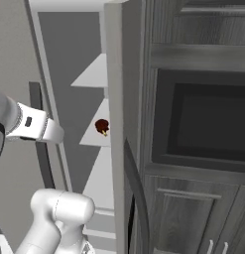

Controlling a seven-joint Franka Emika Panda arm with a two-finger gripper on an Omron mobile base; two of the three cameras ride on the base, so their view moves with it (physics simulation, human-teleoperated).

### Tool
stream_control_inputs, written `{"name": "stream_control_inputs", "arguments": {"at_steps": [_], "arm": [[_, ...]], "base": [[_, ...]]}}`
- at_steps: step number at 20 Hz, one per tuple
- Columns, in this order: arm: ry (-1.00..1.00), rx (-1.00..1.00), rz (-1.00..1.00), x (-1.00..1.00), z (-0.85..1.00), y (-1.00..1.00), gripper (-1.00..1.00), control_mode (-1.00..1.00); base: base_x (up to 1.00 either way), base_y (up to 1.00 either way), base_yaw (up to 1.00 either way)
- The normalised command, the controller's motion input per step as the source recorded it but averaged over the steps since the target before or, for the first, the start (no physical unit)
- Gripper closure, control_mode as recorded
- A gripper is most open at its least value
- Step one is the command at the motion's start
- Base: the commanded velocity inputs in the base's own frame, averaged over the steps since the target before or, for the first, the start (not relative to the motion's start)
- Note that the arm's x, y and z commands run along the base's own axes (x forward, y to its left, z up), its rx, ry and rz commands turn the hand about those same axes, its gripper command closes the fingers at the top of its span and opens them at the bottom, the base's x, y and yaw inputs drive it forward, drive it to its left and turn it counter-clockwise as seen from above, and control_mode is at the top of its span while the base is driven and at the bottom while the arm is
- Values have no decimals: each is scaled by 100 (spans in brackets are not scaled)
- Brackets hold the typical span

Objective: Take the tangerine, steak, and orange from the freezer and place them in the bowl on the counter.

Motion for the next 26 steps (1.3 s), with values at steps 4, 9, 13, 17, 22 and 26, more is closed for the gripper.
{"name": "stream_control_inputs", "arguments": {"at_steps": [4, 9, 13, 17, 22, 26], "arm": [[0, 0, 0, 0, 0, 0, -100, 100], [0, 0, 0, 0, 0, 0, -100, 100], [0, 0, 0, 0, 0, 0, -100, 100], [0, 0, 0, 0, 0, 0, -100, 100], [0, 0, 0, 0, 0, 0, -100, 100], [0, 0, 0, 40, -6, -44, -100, -100]], "base": [[37, -46, 0], [55, -40, 0], [63, -44, 0], [51, -38, 0], [40, -35, 0], [0, 0, 0]]}}
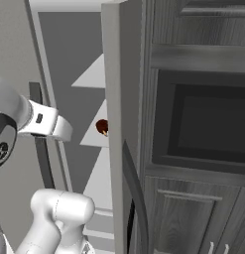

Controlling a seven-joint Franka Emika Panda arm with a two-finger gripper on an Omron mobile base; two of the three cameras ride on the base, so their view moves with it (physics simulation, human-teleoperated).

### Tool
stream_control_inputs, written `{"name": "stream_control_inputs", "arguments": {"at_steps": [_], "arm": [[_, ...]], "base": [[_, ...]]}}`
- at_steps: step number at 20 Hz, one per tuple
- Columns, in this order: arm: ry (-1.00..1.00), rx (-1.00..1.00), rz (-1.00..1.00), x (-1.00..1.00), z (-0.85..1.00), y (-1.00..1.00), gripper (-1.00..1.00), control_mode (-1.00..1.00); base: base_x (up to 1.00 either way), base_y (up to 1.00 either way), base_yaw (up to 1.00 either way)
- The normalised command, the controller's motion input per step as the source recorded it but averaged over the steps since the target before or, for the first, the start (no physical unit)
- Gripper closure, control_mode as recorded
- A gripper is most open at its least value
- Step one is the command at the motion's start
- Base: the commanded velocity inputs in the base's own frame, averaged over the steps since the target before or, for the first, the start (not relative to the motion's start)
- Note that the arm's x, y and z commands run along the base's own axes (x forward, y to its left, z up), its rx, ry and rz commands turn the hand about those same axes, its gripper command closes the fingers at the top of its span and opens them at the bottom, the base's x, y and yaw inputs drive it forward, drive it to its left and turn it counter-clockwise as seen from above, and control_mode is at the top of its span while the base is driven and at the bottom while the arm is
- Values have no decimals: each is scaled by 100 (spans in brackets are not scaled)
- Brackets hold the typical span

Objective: Take the tangerine, steak, and orange from the freezer and place them in the bowl on the counter.

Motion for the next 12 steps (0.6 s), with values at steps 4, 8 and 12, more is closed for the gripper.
{"name": "stream_control_inputs", "arguments": {"at_steps": [4, 8, 12], "arm": [[-1, 0, 6, 42, -26, -46, -100, -100], [-3, 0, 7, 39, -37, -19, -100, -100], [-3, 0, 4, 45, -41, -4, -100, -100]], "base": [[0, 0, 0], [0, 0, 0], [0, 0, 0]]}}
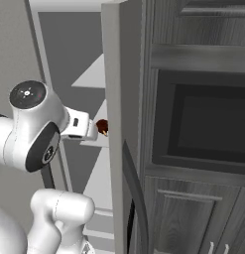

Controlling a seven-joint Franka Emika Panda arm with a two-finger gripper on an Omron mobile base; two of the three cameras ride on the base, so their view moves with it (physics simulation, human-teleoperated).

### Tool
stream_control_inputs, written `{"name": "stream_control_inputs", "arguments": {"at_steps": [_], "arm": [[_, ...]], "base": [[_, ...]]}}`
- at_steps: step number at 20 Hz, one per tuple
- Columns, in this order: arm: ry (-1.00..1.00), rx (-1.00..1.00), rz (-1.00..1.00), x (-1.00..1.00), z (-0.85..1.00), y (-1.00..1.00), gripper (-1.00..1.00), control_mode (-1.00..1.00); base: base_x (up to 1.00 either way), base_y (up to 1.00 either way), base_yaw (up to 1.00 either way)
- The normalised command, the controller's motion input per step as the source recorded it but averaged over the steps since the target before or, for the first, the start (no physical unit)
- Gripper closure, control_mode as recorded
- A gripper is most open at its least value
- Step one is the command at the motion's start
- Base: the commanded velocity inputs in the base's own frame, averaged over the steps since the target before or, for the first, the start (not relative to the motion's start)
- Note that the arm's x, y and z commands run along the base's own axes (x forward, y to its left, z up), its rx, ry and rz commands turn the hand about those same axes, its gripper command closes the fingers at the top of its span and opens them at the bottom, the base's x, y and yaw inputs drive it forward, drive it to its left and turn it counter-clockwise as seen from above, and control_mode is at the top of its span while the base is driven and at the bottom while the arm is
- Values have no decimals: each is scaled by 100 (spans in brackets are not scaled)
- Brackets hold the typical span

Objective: Take the tangerine, steak, and orange from the freezer and place them in the bowl on the counter.

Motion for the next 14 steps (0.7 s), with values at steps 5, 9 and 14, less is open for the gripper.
{"name": "stream_control_inputs", "arguments": {"at_steps": [5, 9, 14], "arm": [[-1, 0, 3, 43, -30, 0, -100, -100], [0, 0, 1, 32, -14, 0, -100, -100], [0, 0, 0, 34, -11, 0, -100, -100]], "base": [[0, 0, 0], [0, 0, 0], [0, 0, 0]]}}
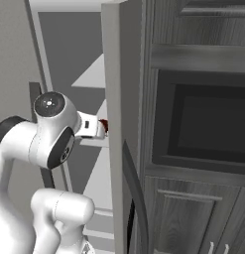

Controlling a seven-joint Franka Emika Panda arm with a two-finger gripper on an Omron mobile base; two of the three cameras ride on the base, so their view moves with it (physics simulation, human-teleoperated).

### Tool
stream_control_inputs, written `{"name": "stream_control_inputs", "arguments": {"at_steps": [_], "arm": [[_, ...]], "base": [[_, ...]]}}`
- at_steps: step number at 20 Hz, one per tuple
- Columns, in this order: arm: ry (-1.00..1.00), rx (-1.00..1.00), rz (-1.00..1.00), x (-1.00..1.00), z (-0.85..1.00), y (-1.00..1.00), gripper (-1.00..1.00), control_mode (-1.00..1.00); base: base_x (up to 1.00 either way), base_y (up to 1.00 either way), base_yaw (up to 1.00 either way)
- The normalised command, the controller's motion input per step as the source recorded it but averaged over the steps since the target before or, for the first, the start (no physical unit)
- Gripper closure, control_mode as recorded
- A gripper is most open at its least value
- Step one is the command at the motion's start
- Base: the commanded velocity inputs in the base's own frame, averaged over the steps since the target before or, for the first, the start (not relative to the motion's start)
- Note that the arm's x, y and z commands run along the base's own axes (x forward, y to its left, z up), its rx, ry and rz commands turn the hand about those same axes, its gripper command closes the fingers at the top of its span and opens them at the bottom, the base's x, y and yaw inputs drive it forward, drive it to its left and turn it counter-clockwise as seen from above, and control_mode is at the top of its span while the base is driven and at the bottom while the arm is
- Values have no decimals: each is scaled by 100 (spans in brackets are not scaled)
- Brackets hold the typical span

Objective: Take the tangerine, steak, and orange from the freezer and place them in the bowl on the counter.

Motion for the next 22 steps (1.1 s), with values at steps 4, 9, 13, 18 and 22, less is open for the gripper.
{"name": "stream_control_inputs", "arguments": {"at_steps": [4, 9, 13, 18, 22], "arm": [[0, 0, 3, 33, -6, -1, -100, -100], [0, 0, 4, 32, -13, 0, -100, -100], [0, 0, 5, 26, -11, 0, -100, -100], [0, 0, 6, 15, -8, -2, -100, -100], [0, 0, 6, 14, -2, -5, -100, -100]], "base": [[0, 0, 0], [0, 0, 0], [0, 0, 0], [0, 0, 0], [0, 0, 0]]}}
